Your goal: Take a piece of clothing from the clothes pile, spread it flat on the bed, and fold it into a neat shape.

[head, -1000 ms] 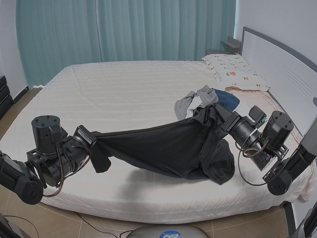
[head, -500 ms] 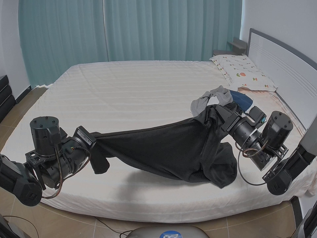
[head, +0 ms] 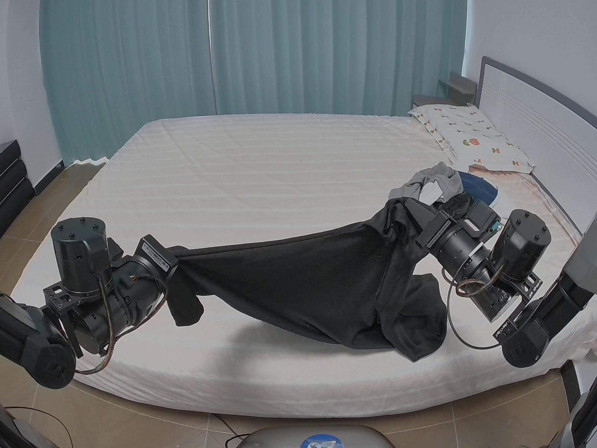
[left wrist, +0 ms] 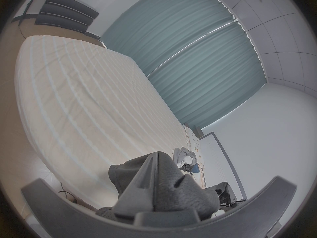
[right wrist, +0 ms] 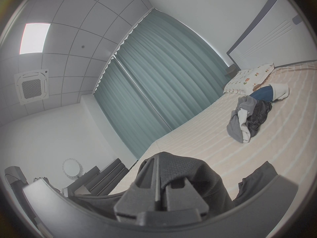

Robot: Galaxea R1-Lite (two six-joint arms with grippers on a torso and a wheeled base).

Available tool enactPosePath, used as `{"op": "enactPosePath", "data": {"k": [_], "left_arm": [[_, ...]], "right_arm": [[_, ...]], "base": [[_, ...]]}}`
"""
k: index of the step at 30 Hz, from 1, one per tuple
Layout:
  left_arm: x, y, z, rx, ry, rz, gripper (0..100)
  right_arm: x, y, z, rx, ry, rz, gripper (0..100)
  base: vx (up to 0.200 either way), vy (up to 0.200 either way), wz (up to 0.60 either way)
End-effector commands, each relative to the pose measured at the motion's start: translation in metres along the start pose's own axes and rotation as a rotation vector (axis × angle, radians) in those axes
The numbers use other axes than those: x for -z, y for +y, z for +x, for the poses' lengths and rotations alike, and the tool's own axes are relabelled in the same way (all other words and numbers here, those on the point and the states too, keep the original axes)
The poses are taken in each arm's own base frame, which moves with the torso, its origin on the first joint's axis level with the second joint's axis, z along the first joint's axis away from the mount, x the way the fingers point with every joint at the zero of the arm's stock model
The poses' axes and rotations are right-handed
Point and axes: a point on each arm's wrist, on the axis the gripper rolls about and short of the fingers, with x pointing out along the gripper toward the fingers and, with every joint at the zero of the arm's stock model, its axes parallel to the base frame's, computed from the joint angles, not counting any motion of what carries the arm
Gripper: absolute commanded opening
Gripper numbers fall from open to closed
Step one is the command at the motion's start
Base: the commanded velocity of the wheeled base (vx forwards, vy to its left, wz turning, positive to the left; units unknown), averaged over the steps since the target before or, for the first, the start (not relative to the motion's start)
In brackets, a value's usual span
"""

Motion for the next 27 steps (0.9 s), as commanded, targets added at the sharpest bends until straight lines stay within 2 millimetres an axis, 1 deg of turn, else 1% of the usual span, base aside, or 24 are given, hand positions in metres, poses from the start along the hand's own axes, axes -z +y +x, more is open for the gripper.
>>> {"op": "enactPosePath", "data": {"k": [1, 5, 10, 17, 20, 23, 26, 27], "left_arm": [[-0.001, -0.001, -0.001, 0.004, -0.003, -0.001, 0], [0.000, 0.000, 0.000, -0.002, 0.001, 0.002, 0], [-0.001, -0.001, -0.002, 0.005, -0.002, 0.000, 0], [-0.001, -0.001, -0.001, 0.001, 0.001, 0.001, 0], [-0.001, 0.000, -0.001, 0.001, 0.001, 0.003, 0], [0.002, -0.001, -0.004, 0.004, 0.015, 0.042, 0], [0.001, -0.004, -0.009, 0.018, 0.000, 0.088, 0], [-0.002, -0.008, -0.015, 0.040, -0.012, 0.101, 0]], "right_arm": [[0.000, 0.001, 0.000, -0.005, -0.005, 0.001, 0], [0.001, 0.001, 0.000, -0.006, 0.002, 0.001, 0], [0.004, 0.001, -0.006, -0.005, 0.027, -0.002, 0], [0.005, 0.000, -0.008, -0.001, 0.033, -0.004, 0], [0.005, 0.000, -0.010, -0.001, 0.039, -0.006, 0], [0.007, 0.007, -0.013, -0.015, 0.043, -0.011, 0], [0.007, 0.016, -0.018, -0.039, 0.045, -0.023, 0], [0.006, 0.023, -0.024, -0.061, 0.048, -0.037, 0]], "base": [[0.000, 0.200, 0.00], [0.000, 0.200, 0.00], [0.000, 0.000, 0.00], [0.000, 0.000, 0.00], [-0.200, 0.000, 0.00], [-0.200, 0.000, 0.00], [-0.200, 0.000, 0.00], [-0.200, 0.000, 0.00]]}}
